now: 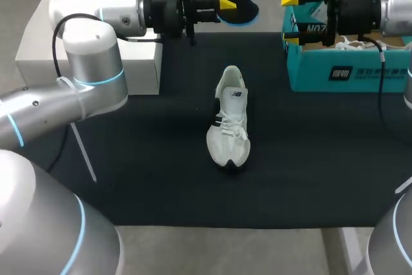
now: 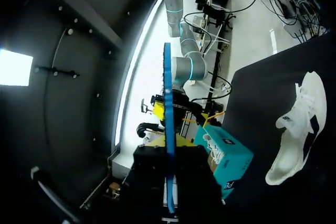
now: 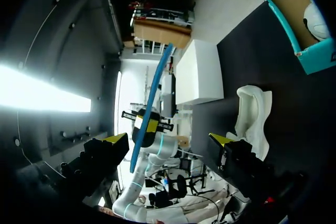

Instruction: Take the shoe out of the shoebox, open the shoe tongue, remove and reinsert the insole, then place the shoe into the shoebox

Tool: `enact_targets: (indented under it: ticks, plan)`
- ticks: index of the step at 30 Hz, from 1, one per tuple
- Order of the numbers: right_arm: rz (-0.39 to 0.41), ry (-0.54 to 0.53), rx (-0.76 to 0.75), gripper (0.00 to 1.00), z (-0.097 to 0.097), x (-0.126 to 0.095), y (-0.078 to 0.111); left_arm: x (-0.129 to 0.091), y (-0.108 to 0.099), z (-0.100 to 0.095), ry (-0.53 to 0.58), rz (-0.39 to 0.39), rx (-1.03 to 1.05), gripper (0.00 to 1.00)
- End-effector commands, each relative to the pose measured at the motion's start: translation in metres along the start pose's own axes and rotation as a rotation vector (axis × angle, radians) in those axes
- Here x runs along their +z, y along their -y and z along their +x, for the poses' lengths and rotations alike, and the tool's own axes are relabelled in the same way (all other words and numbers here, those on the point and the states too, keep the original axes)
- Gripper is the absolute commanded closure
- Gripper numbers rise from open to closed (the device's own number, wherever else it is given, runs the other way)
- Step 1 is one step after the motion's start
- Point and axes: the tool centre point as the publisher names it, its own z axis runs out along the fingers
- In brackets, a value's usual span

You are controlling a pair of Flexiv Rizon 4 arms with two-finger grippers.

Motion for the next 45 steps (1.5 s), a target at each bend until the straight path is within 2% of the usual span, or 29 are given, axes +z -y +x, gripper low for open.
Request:
enact_targets:
  ticks: [1,8,15,16,18,21,33,36,38,45]
  plan:
    - [-0.002,0.003,0.001,0.00,0.000,0.001,0.000,0.006,-0.009,0.008,-0.011,0.000,0.030,1.00]
    - [0.009,0.007,-0.004,0.00,0.007,0.009,0.001,0.023,-0.019,0.023,-0.028,-0.003,0.077,1.00]
    - [0.018,0.004,-0.008,0.00,0.010,0.015,0.001,0.039,-0.021,0.027,-0.040,0.011,0.134,1.00]
    - [0.019,0.003,-0.008,0.10,0.011,0.016,0.001,0.041,-0.021,0.027,-0.037,0.013,0.140,1.00]
    - [0.024,0.002,-0.009,0.38,0.011,0.019,0.001,0.044,-0.020,0.026,-0.034,0.017,0.149,1.00]
    - [0.034,0.004,-0.006,0.50,0.010,0.024,0.001,0.048,-0.018,0.023,-0.027,0.021,0.178,1.00]
    - [0.039,0.002,0.008,0.68,0.009,0.032,-0.004,0.062,-0.005,0.023,-0.027,0.047,0.263,1.00]
    - [0.036,0.003,0.011,0.82,0.009,0.032,-0.004,0.062,-0.005,0.024,-0.023,0.047,0.264,1.00]
    - [0.036,0.003,0.013,1.00,0.008,0.032,-0.004,0.062,-0.005,0.024,-0.021,0.045,0.265,1.00]
    - [0.040,0.003,0.020,1.00,0.006,0.033,-0.002,0.063,-0.008,0.022,-0.005,0.032,0.273,1.00]
